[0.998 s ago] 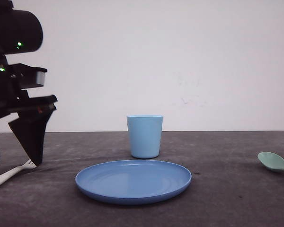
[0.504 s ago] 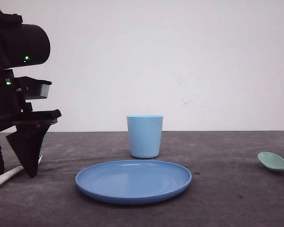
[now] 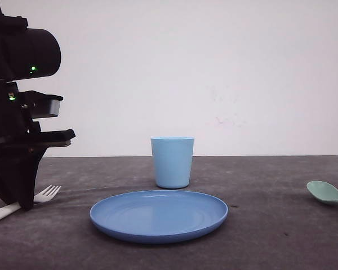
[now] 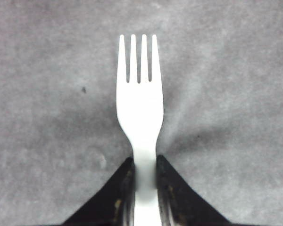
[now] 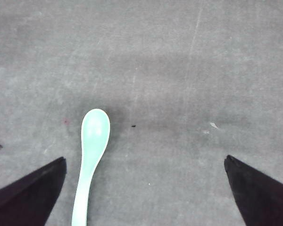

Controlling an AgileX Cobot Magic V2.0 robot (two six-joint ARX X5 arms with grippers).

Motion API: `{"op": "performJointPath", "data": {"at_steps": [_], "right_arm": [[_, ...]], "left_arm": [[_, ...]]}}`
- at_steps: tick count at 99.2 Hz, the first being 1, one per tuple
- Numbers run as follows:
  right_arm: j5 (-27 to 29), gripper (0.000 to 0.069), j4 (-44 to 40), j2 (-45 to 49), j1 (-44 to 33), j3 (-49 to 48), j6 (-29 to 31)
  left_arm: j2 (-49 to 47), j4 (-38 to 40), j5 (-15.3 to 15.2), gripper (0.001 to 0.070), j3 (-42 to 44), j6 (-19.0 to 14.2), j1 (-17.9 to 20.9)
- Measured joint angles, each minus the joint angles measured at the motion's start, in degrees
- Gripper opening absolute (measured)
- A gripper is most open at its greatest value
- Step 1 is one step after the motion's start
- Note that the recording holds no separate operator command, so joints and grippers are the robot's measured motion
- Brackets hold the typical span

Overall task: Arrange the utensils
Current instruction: 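Lower the left gripper over the white fork and close on its handle, then lift the white fork with the left gripper and carry it over the cup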

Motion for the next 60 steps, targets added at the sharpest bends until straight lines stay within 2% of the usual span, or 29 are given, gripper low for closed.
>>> {"op": "performJointPath", "data": {"at_steps": [25,38,51,60], "right_arm": [[0.0,0.0678,-0.2,0.0,0.0,0.0,0.0],[0.0,0.0678,-0.4,0.0,0.0,0.0,0.0],[0.0,0.0678,-0.4,0.0,0.0,0.0,0.0],[0.0,0.0678,-0.4,0.0,0.0,0.0,0.0]], "left_arm": [[-0.4,0.0,0.0,0.0042,0.3,0.1,0.0],[-4.0,0.7,0.0,0.0042,2.9,0.1,-0.1],[-8.9,6.3,0.5,0.0042,7.4,0.1,-0.8],[-10.9,12.2,3.2,0.0042,9.4,0.1,-1.4]]}}
